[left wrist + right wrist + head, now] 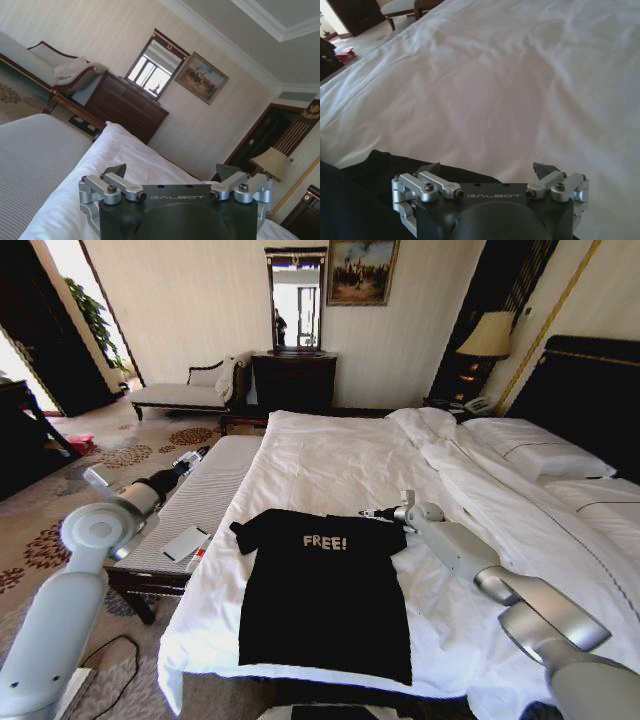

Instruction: Fold the clothes on the bed.

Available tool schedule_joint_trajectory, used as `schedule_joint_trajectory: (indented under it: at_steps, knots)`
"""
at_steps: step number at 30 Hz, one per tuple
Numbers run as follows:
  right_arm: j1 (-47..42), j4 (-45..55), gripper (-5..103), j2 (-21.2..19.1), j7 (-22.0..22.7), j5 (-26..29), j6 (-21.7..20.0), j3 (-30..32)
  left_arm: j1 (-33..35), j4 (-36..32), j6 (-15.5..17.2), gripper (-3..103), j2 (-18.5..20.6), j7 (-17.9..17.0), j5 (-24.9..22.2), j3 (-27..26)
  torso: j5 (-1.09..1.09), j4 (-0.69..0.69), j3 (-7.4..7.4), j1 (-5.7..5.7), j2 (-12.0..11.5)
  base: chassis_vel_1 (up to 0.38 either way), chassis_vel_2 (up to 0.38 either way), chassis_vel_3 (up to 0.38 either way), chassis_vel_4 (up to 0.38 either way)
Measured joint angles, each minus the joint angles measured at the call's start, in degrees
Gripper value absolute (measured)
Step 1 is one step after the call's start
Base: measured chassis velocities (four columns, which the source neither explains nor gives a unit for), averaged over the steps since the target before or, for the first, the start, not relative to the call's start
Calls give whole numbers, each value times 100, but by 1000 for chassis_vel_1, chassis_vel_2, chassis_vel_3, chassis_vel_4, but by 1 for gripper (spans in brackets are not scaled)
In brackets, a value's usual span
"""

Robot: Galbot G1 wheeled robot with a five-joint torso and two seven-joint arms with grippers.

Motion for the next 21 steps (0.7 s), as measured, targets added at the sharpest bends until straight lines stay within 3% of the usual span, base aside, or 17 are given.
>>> schedule_joint_trajectory:
  at_steps: [2,6,18,21]
  knots:
    - [35,-206,100,39,-402,-318,176,7,6,-7,0,100,5,-3,2,8,0,0,0,0,0,0,0,0,0]
    - [96,-535,100,143,-735,-745,381,16,33,-14,0,100,-8,-11,13,18,0,0,0,0,0,0,0,0,0]
    - [157,-846,101,315,-1032,-1163,527,22,91,-42,-2,100,-27,-30,46,8,-1,0,0,-1,0,0,0,0,0]
    - [159,-856,87,305,-1121,-1234,535,27,92,-45,-5,100,-29,-39,45,4,0,0,0,-1,0,0,0,0,0]
